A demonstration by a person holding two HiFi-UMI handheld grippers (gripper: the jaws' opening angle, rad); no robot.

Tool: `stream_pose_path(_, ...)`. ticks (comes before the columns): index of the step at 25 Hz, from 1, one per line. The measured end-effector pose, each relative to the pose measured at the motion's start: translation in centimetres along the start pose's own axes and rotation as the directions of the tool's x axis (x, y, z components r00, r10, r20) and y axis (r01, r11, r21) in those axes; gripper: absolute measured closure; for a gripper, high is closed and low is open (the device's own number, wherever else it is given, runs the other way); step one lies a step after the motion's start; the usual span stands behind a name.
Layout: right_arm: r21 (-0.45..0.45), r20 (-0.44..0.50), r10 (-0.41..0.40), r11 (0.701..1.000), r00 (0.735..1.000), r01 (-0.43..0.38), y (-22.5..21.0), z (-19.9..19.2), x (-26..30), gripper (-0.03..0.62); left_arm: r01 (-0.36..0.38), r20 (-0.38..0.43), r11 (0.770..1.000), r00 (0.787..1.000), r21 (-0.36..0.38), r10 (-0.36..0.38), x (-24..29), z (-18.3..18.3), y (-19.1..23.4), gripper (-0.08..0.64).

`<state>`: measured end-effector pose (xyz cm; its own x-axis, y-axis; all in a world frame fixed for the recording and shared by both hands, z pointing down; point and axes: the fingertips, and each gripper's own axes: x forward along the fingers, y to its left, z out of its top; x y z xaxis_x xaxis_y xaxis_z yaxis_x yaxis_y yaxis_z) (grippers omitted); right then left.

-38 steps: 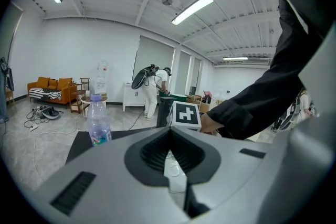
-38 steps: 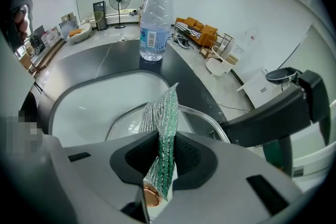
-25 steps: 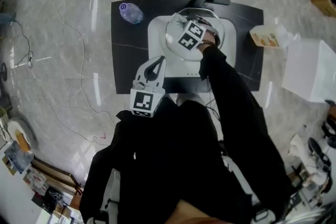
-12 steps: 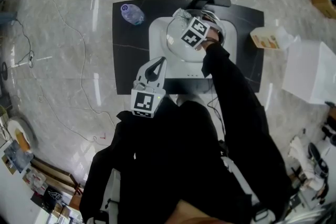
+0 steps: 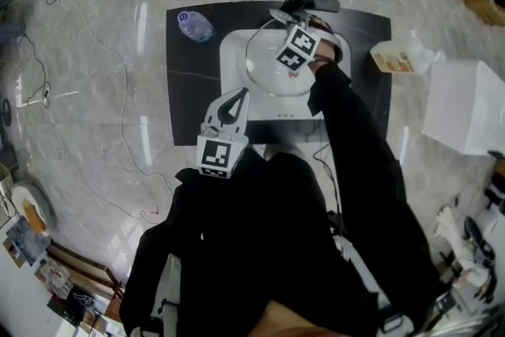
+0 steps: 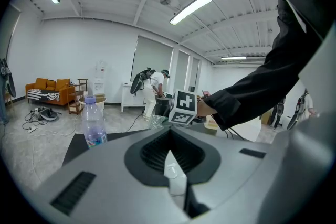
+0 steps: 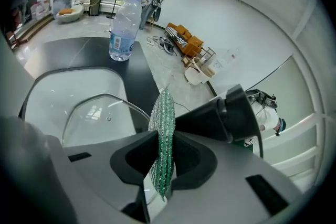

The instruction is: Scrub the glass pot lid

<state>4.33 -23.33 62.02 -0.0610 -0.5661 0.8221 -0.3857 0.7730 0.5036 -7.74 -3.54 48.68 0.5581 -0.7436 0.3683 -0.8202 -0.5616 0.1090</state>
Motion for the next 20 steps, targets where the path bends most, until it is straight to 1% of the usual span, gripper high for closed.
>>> stream_pose_path(4, -0.050, 0.018, -0.024, 0.998, 1.000, 0.025, -0.7, -1.1, -0.8, 0.526, 0.003, 0.019, 1.000, 1.000, -0.020, -0.003, 0.2, 0.7, -0.7, 0.557)
stream_pose_path(8, -0.167, 0.016, -0.074, 0.983, 0.997, 0.076, -0.7, -2.8, -0.9, 0.526, 0.004, 0.021, 1.000, 1.000, -0.021, -0.004, 0.1, 0.7, -1.2, 0.557)
stream_pose_path(10, -0.214, 0.006, -0.086, 0.973, 0.996, 0.085, -0.5, -4.1, -0.8, 0.526, 0.004, 0.014, 1.000, 1.000, -0.014, -0.003, 0.0, 0.6, -1.4, 0.557)
stream_pose_path(14, -0.230, 0.013, -0.069, 0.971, 0.998, 0.070, 0.2, -5.4, -0.8, 0.529, 0.002, -0.003, 1.000, 1.000, 0.004, -0.002, -0.3, 0.3, -1.5, 0.557)
stream_pose_path(17, -0.235, 0.023, -0.046, 0.971, 0.999, 0.050, 1.0, -5.5, -0.8, 0.529, -0.002, 0.002, 1.000, 1.000, -0.015, 0.002, -0.6, 0.6, -1.8, 0.557)
stream_pose_path(20, -0.231, 0.022, -0.022, 0.973, 1.000, 0.026, 1.6, -5.8, -0.7, 0.529, 0.003, 0.000, 1.000, 1.000, -0.006, -0.003, -0.6, 0.7, -2.0, 0.557)
